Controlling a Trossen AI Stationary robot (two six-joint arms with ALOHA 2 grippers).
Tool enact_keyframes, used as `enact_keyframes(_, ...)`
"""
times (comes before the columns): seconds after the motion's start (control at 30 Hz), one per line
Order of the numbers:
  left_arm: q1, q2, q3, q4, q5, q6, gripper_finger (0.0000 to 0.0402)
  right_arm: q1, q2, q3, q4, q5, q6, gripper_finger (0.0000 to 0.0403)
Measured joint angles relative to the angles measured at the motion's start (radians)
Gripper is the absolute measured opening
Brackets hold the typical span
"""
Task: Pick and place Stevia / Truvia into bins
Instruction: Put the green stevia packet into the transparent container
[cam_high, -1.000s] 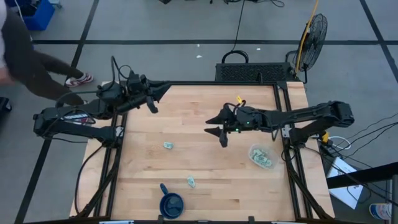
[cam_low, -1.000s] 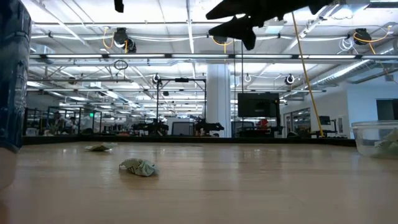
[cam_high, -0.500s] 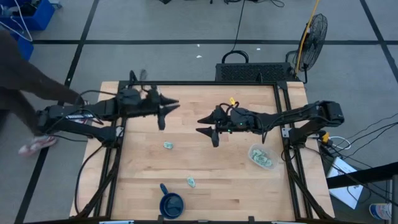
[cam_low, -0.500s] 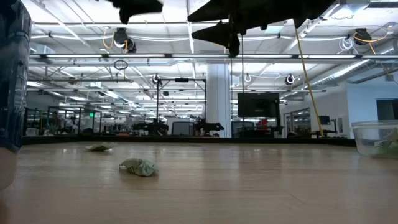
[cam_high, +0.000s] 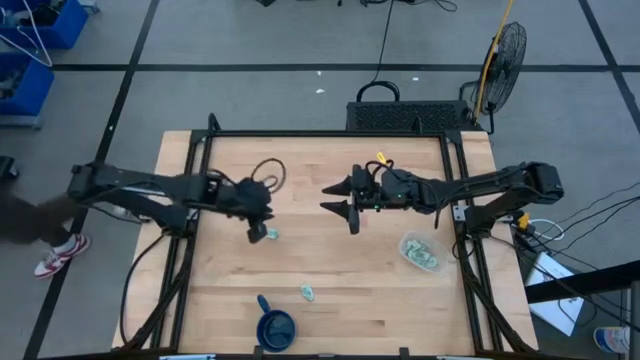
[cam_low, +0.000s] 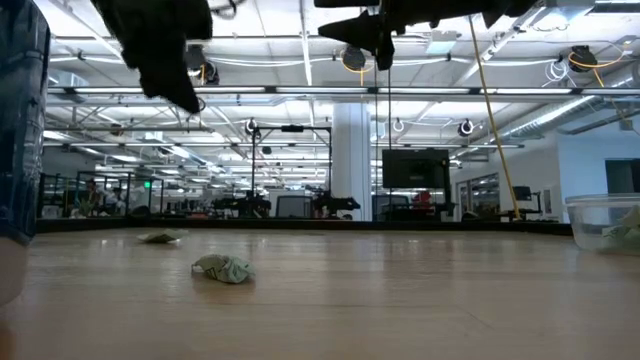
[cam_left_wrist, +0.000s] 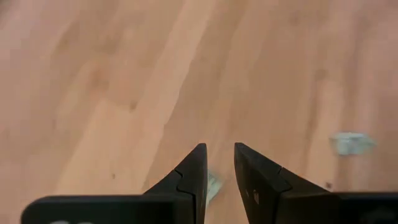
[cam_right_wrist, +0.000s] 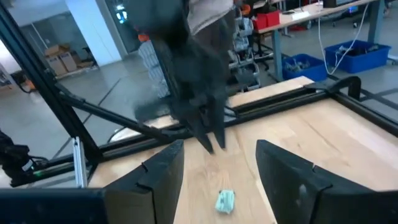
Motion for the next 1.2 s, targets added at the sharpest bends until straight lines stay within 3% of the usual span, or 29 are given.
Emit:
enact_keyframes(0.2, 0.0, 0.16, -0.023, 0.012, -0.022, -0.134, 0.0085, 0.022, -0.001, 0.0, 0.002, 0.0, 0.008, 0.0192)
enact_keyframes(0.37, -0.019, 0.281, -0.024, -0.01, 0.073, -0.133, 0.0085, 0.046, -0.002, 0.0, 0.003, 0.0, -0.023, 0.0192)
enact_keyframes(0.77, -0.122, 0.453, -0.024, 0.071, 0.073, -0.164, 0.0085, 0.05, -0.001, 0.0, -0.078, -0.024, 0.01, 0.0192)
enact_keyframes(1.0, -0.154, 0.482, -0.024, 0.065, -0.077, -0.218, 0.0085, 0.062, -0.001, 0.0, -0.148, -0.025, 0.007, 0.0192)
enact_keyframes(1.2, -0.154, 0.483, -0.024, 0.056, -0.118, -0.223, 0.0085, 0.062, -0.002, 0.0, -0.146, -0.026, 0.001, 0.0192)
